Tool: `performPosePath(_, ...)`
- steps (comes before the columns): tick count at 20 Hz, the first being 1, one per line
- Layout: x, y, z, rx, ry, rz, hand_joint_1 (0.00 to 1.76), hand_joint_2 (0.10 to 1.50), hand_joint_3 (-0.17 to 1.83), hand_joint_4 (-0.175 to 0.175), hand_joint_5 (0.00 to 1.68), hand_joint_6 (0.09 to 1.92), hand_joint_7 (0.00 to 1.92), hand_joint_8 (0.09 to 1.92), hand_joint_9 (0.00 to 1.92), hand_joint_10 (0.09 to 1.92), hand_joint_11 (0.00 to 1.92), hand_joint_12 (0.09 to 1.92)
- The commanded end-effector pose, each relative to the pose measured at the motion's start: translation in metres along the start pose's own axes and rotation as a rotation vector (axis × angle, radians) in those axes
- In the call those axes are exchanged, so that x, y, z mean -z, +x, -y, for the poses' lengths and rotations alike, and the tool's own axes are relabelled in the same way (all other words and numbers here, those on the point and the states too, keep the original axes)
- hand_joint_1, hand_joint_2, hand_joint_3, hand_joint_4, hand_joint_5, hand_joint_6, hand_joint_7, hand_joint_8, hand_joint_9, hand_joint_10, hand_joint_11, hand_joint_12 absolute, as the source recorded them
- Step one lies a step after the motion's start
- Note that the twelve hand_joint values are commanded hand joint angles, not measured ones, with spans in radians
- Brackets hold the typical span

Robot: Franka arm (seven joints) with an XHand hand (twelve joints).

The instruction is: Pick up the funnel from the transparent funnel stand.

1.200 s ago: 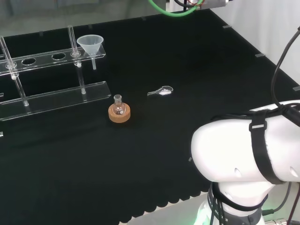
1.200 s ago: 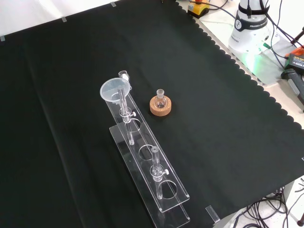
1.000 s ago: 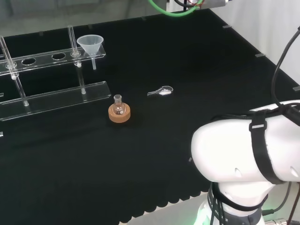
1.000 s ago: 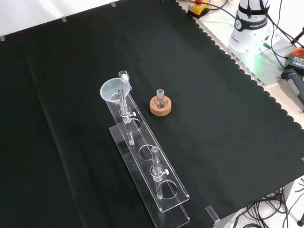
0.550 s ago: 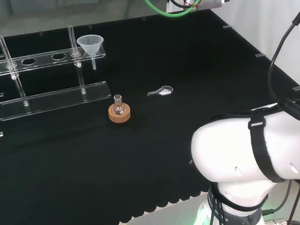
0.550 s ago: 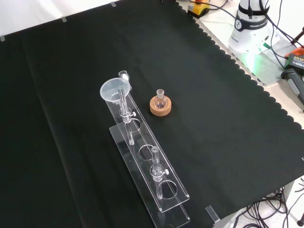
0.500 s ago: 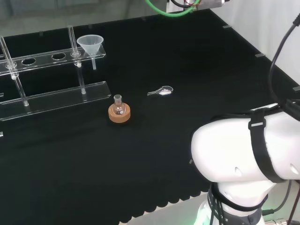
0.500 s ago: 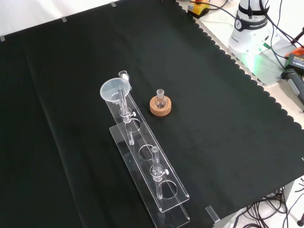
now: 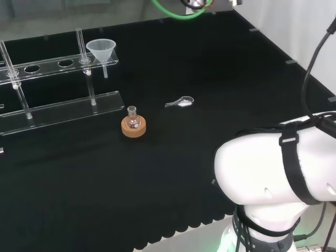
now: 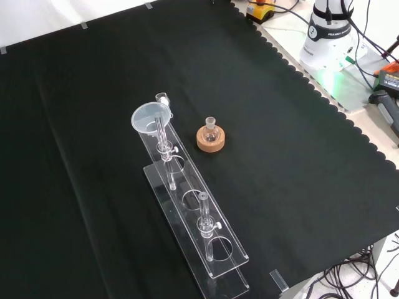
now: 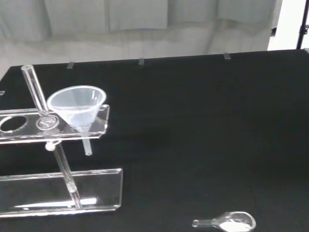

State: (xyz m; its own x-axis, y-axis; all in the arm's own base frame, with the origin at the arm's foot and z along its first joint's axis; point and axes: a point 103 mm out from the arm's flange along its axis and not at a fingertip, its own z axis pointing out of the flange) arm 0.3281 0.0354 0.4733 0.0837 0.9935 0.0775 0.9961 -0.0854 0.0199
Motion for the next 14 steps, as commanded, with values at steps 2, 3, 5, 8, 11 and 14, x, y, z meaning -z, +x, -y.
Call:
performPosePath(2, -0.033, 0.036, -0.019, 0.001, -0.114, -0.083, 0.00, 0.75, 0.50, 0.024, 0.16, 0.09, 0.02, 0.22, 0.00, 0.53, 0.00, 1.27)
performPosePath(3, -0.036, 0.040, -0.021, 0.004, -0.127, -0.094, 0.00, 0.75, 0.50, 0.023, 0.16, 0.09, 0.02, 0.23, 0.00, 0.54, 0.00, 1.27)
performPosePath(5, -0.042, 0.047, -0.027, 0.009, -0.149, -0.111, 0.00, 0.76, 0.49, 0.021, 0.18, 0.09, 0.02, 0.25, 0.00, 0.55, 0.00, 1.28)
performPosePath(8, -0.049, 0.056, -0.035, 0.020, -0.177, -0.128, 0.00, 0.76, 0.48, 0.020, 0.20, 0.09, 0.03, 0.27, 0.00, 0.57, 0.00, 1.29)
performPosePath(11, -0.059, 0.066, -0.049, 0.025, -0.188, -0.130, 0.00, 0.76, 0.48, 0.017, 0.22, 0.09, 0.04, 0.29, 0.00, 0.59, 0.00, 1.29)
performPosePath(14, -0.069, 0.073, -0.063, 0.033, -0.183, -0.131, 0.00, 0.77, 0.47, 0.015, 0.24, 0.09, 0.03, 0.32, 0.00, 0.60, 0.00, 1.30)
